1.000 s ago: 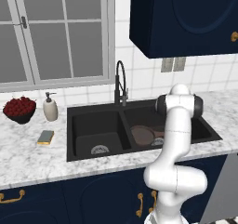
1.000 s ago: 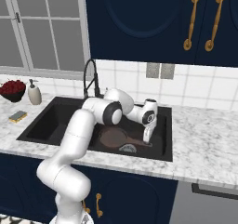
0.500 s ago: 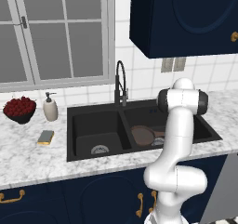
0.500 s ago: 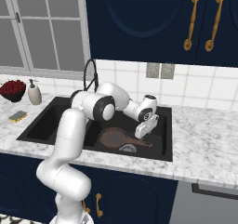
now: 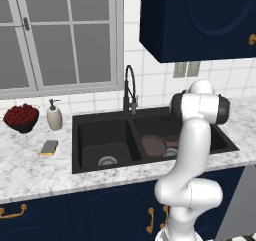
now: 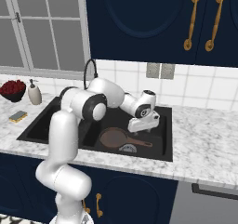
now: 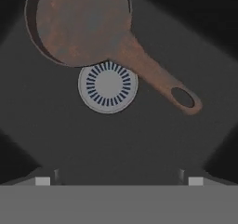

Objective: Pick the pan and sponge and place them into the sink. Then turn on the water.

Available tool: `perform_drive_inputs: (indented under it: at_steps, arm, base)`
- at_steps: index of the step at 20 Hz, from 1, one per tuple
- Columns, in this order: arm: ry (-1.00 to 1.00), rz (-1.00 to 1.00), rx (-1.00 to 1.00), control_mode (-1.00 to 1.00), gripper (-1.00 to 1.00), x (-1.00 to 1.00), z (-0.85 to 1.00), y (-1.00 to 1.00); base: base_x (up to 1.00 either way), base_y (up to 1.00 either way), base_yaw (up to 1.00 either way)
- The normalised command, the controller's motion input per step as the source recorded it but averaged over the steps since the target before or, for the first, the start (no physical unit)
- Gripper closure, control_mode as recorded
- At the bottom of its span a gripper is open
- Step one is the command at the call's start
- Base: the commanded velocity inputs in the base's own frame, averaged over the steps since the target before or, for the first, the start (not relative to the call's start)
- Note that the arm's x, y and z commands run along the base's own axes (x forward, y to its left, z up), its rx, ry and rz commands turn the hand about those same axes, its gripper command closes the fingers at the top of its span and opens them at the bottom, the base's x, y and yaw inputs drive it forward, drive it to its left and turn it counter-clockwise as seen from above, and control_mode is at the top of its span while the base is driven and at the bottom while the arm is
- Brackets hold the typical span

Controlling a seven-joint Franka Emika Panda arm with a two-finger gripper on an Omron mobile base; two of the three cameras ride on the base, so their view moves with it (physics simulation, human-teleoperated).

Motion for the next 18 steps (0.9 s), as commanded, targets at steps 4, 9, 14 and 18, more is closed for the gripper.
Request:
perform_drive_inputs:
  at_steps: [4, 9, 14, 18]
  arm:
    - [-0.03, -0.36, 0.02, -1.0, -1.0, -0.57, 0.37, 0.41]
    - [-0.08, -0.27, 0.0, -1.0, -1.0, -0.56, 0.4, 0.69]
    - [-0.01, -0.18, 0.0, -1.0, -1.0, -0.67, 0.51, 0.64]
    - [0.0, -0.13, 0.0, -1.0, -1.0, -0.6, 0.49, 0.69]
  base:
    - [0.0, 0.0, 0.0]
    - [0.0, 0.0, 0.0]
    - [0.0, 0.0, 0.0]
    - [0.0, 0.0, 0.0]
